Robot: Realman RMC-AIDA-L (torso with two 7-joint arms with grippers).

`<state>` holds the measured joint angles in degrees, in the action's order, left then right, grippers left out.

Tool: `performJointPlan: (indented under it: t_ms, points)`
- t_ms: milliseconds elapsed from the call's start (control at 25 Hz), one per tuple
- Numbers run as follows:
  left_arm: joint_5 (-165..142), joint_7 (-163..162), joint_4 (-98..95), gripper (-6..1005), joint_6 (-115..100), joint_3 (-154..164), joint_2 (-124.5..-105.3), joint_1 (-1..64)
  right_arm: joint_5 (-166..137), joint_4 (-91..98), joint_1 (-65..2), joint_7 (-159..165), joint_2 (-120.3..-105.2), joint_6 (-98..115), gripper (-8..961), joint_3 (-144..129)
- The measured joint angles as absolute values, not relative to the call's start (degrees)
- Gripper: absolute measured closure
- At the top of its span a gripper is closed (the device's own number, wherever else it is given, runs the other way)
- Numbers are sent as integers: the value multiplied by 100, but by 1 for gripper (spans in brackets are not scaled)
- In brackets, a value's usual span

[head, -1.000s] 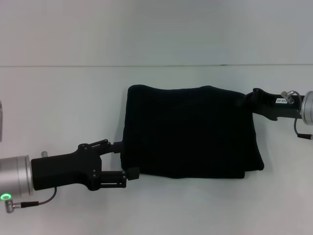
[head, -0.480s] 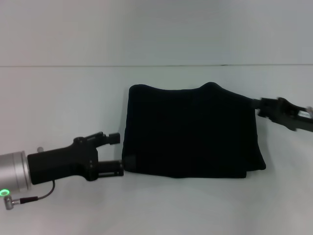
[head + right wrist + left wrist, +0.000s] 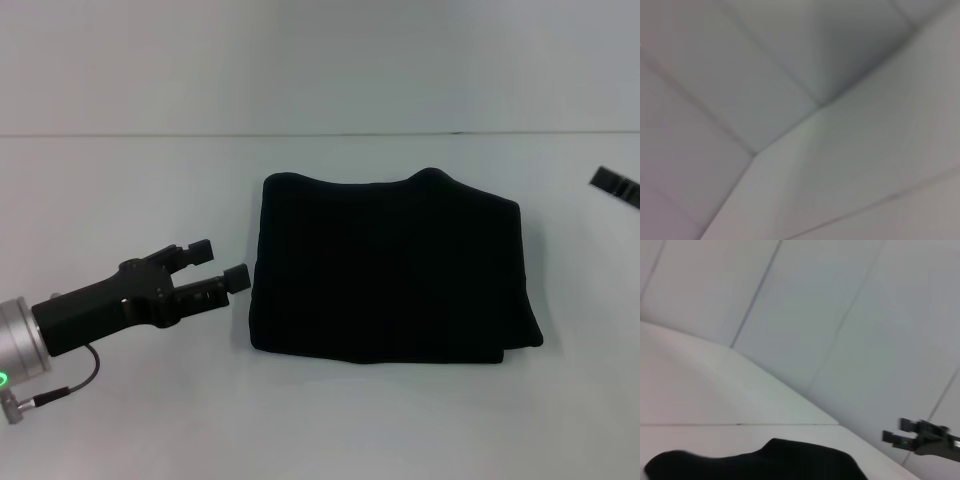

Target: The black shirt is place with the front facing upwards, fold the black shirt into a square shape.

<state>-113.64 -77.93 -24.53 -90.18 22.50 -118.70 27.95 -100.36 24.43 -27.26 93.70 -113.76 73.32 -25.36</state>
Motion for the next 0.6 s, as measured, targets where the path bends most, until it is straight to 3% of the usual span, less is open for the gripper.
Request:
performJointPlan:
  t_ms: [160,320,440,600]
  points:
    - [-11364,-8023,-2422,49,-8828,2236,-11874,2795,-10309,2452,-2857,8191,-11453,7706,118,-2816]
    - [-11364,-8189,-2360,49,-8702,2228,-11874,2795,-10609,2454,-2965,7141,-11695,7824,9,-3179]
    - [-11364,-8219,-2346,49,-8635,2207,-11874,2795,-10725,2438,-2955,6419,-11893,7848,9,-3327]
    - [-11364,-8325,-2314,49,-8553,2190,-11873,2811,-10784,2172,-2917,5886,-11975,7639,8,-3374]
